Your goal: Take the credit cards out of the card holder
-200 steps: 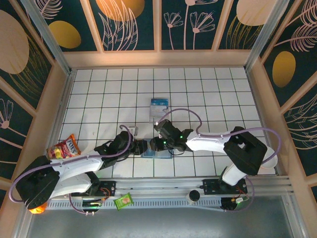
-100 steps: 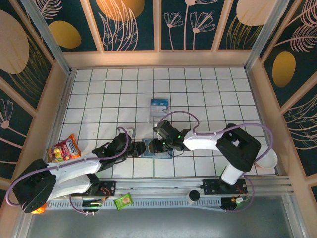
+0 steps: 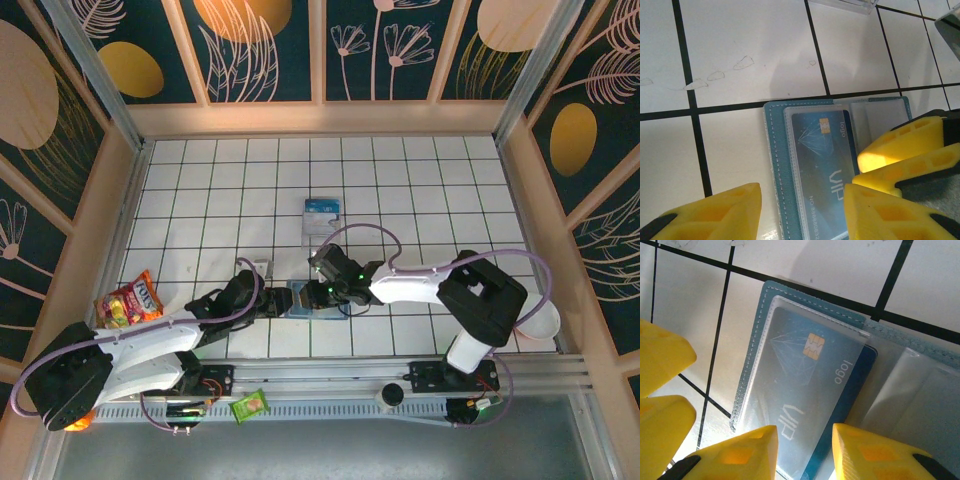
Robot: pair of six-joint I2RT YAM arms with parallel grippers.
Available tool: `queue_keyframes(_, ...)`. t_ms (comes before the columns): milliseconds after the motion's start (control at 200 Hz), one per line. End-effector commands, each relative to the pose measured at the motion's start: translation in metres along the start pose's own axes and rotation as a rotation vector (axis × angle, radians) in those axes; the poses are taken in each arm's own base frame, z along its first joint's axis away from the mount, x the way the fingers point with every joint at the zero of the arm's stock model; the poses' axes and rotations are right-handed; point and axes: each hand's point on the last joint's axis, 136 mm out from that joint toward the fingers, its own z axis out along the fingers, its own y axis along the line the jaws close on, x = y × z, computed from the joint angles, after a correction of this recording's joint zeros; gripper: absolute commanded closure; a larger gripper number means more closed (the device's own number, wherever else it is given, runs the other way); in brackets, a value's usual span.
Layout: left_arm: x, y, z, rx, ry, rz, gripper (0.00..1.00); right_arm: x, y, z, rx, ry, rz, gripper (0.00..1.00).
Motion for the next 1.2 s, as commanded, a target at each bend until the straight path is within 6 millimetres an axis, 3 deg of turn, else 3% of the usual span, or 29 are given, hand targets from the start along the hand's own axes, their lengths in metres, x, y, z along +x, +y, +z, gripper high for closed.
queue_keyframes(0,0.001,0.008,-0.001,-0.026,-0.009,-0.013,0.53,-0.010,0.015,-0.010,-0.015,-0.035,-0.017,0.66)
queue_keyframes(736,0.000,0.007,-0.001,-0.022,-0.009,-0.011,0.54,0.006,-0.008,0.008,0.071,0.033,0.011,0.66)
queue_keyframes(1036,-0.001,0.007,-0.003,-0.027,-0.012,-0.007,0.55,-0.002,-0.016,-0.007,0.192,-0.046,-0.003,0.66)
queue_keyframes(1196,-0.005,0.000,-0.003,-0.005,-0.013,0.007,0.65,-0.008,-0.003,-0.015,0.170,-0.089,-0.044,0.66)
